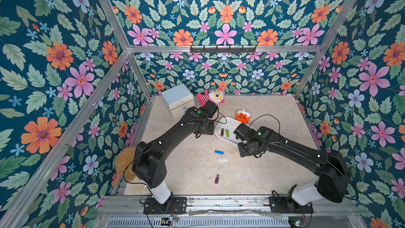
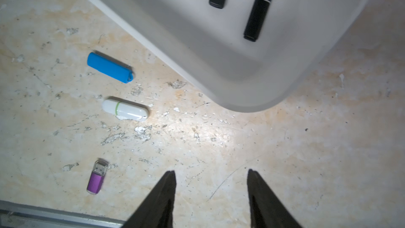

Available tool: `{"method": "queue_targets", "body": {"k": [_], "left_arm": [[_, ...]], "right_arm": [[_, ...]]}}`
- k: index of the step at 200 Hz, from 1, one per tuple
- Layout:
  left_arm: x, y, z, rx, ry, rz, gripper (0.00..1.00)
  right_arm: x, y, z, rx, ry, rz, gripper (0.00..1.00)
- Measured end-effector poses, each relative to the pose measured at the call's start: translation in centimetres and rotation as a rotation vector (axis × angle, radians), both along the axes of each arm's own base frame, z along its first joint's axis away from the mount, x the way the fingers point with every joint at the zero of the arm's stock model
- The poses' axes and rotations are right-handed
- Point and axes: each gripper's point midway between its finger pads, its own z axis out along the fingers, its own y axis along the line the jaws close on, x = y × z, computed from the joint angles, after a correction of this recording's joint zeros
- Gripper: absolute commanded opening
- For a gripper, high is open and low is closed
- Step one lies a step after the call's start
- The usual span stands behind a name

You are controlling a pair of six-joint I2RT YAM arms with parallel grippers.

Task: Put the usb flash drive into the storage box
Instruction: Pick up the USB flash from the center of the board.

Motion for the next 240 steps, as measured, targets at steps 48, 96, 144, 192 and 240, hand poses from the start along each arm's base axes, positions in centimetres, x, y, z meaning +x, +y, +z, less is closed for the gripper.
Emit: {"method": "queue_targets", "body": {"k": [48, 96, 144, 192, 240], "left_arm": [[-4.0, 3.0, -1.1, -0.012, 0.007, 0.081, 0.64], [-5.9, 5.0, -1.1, -0.023, -0.01, 0.159, 0.66], [-7.6, 6.5, -1.9, -0.011, 0.011, 0.195, 0.67], [-8.3, 7.1, -2.4, -0.003, 0.025, 0.212, 0.67], [-8.9, 7.6, -2.7, -0.011, 0.025, 0.23, 0.67]], "right_arm": [[0.2, 4.2, -2.2, -0.016, 0.071, 0.121, 0.7], [0.4, 6.7, -4.0, -0.012, 0.126, 0.205, 0.7], [-0.6, 8.5, -6.1, -0.004, 0.202, 0.284, 0.7], [-1.0, 9.5, -7.9, -0.025, 0.24, 0.339, 0.67], [-0.8, 10.3, -8.6, -0.039, 0.236, 0.38, 0.64]]}}
